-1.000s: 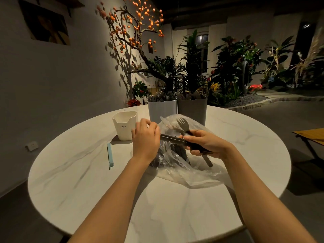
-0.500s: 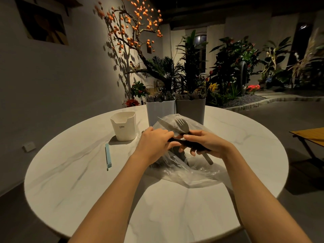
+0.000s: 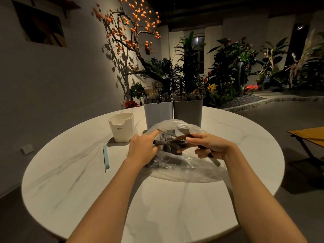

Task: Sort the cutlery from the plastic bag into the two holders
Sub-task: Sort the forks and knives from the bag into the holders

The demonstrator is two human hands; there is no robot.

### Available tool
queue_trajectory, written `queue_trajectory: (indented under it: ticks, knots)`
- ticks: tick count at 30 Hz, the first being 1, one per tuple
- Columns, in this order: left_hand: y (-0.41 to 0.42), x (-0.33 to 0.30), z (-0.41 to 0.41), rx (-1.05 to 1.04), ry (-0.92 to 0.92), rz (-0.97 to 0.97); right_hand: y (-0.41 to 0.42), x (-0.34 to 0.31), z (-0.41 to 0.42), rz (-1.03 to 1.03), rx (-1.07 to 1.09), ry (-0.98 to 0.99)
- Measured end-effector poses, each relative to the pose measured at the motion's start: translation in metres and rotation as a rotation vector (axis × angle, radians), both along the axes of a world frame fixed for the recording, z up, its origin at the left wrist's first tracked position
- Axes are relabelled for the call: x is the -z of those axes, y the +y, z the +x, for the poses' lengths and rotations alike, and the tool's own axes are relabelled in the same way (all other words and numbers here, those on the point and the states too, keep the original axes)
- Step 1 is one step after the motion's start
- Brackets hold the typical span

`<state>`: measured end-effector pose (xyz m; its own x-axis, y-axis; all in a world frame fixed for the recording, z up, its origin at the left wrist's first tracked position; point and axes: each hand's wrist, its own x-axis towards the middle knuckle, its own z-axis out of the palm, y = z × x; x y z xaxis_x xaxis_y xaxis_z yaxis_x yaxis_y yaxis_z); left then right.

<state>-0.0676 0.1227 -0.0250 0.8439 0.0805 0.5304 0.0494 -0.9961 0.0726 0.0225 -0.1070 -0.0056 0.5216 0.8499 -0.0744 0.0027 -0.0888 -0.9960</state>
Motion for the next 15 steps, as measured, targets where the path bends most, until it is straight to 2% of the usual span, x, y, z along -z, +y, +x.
queue_trajectory:
  ticks: [4, 7, 12, 15]
  knots:
    - [0.005, 0.003, -0.003, -0.147, 0.091, -0.128, -0.001, 0.001, 0.004, -0.052, 0.012, -0.089]
    - [0.006, 0.003, -0.003, -0.119, 0.083, -0.162, -0.005, 0.000, 0.002, -0.049, 0.010, -0.072]
    - [0.013, 0.002, -0.003, -0.020, 0.018, -0.311, -0.014, -0.002, 0.003, 0.115, -0.149, 0.081]
    - [0.015, 0.004, -0.006, 0.011, -0.024, -0.376, -0.013, -0.001, 0.002, 0.118, -0.129, 0.112]
